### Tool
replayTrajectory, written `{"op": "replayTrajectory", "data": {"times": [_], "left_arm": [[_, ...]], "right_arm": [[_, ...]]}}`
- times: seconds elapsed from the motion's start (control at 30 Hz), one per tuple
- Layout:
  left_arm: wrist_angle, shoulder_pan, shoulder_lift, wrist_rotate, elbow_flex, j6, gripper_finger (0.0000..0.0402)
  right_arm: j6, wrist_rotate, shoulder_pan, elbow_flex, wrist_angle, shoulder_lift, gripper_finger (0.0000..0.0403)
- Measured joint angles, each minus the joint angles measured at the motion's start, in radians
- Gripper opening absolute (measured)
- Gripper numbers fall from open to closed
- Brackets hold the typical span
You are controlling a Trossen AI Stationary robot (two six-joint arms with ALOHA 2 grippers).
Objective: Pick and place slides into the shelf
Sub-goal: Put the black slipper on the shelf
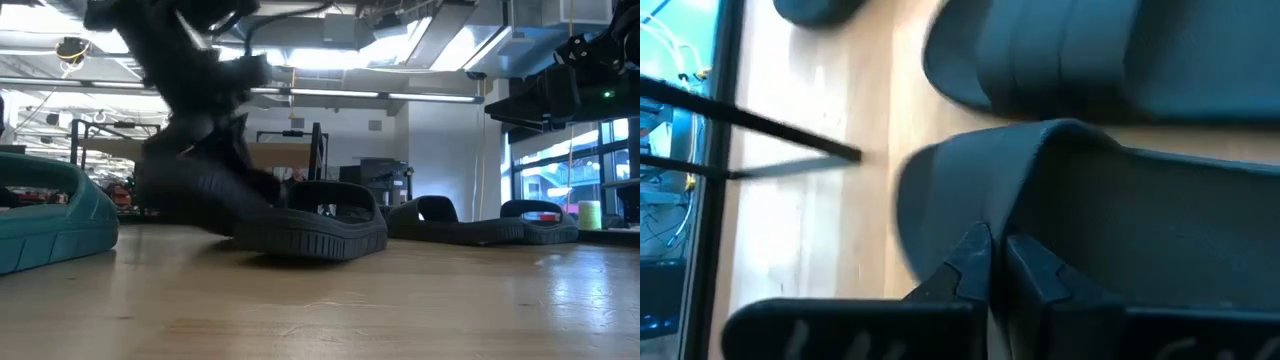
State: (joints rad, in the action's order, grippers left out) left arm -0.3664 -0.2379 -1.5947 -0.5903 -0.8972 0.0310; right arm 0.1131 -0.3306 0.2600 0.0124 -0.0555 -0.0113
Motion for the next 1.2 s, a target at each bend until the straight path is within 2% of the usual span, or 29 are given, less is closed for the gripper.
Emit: {"op": "replayTrajectory", "data": {"times": [0.1, 0.27, 0.5, 0.63, 0.77, 0.97, 1.2], "left_arm": [[-0.083, -0.003, 0.025, 0.001, -0.073, -0.002, 0.0006], [-0.334, -0.010, 0.080, -0.009, -0.220, -0.021, 0.0004], [-0.648, -0.015, 0.203, -0.212, -0.329, -0.107, 0.0003], [-0.696, 0.001, 0.288, -0.306, -0.335, -0.065, 0.0002], [-0.745, 0.056, 0.366, -0.340, -0.335, -0.049, 0.0002], [-0.815, 0.189, 0.456, -0.337, -0.335, -0.054, 0.0002], [-0.792, 0.340, 0.471, -0.297, -0.335, 0.171, 0.0002]], "right_arm": [[0.000, 0.000, 0.000, 0.000, 0.000, 0.000, 0.0257], [0.000, -0.001, 0.000, 0.000, -0.001, 0.000, 0.0257], [0.000, -0.001, 0.000, 0.000, 0.000, 0.000, 0.0257], [0.000, -0.001, 0.000, 0.000, 0.000, 0.000, 0.0257], [0.000, -0.001, 0.000, 0.000, 0.000, 0.000, 0.0257], [0.001, -0.001, 0.000, 0.000, -0.001, 0.000, 0.0257], [0.003, -0.017, 0.002, 0.000, -0.008, 0.000, 0.0257]]}}
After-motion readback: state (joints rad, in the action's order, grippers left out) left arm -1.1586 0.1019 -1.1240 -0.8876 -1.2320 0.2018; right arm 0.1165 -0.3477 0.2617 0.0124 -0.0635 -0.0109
